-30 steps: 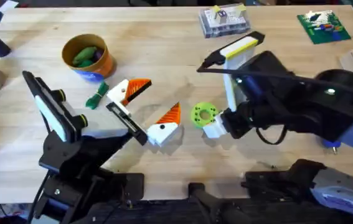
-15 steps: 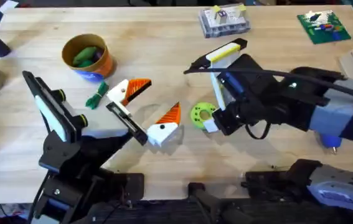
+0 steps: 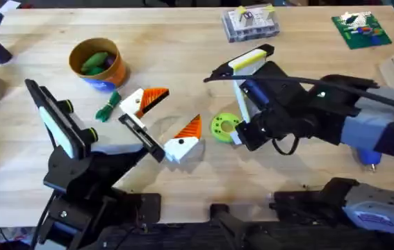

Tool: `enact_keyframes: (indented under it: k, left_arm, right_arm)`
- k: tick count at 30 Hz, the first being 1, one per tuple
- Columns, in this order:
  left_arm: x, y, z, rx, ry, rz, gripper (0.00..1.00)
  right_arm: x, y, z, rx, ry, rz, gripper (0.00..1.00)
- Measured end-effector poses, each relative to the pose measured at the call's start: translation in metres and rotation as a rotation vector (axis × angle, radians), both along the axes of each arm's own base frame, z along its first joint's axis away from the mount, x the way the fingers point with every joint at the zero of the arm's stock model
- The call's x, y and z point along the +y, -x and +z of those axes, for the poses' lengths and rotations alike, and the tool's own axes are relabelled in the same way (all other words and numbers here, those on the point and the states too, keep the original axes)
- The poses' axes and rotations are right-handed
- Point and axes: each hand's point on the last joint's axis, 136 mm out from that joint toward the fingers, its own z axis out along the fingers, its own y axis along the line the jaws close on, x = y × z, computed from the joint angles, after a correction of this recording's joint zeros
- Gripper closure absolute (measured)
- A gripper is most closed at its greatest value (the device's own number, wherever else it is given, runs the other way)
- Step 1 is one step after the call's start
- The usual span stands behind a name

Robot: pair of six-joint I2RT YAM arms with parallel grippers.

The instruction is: Pick up the gripper from the table and insert it into the empty holder that is missing its gripper. Then pick up a screw, insert it into the mounting hole, and use the screwdriver to tighten it. Finally, clean up the table by picking up the vegetable and placing it into the bucket.

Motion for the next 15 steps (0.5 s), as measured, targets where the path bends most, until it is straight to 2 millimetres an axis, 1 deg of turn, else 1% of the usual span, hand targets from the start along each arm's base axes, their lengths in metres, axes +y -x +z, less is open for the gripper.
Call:
enact_keyframes:
  k: [6,15]
  left_arm:
    - [0.0,0.0,0.0,0.0,0.0,0.0,0.018]
    - [0.0,0.0,0.0,0.0,0.0,0.0,0.018]
  right_arm:
    - [-0.004,-0.007,0.004,-0.031,0.028,-0.023,0.994]
    - [0.004,-0.027,0.031,-0.102,0.015,-0.033,0.994]
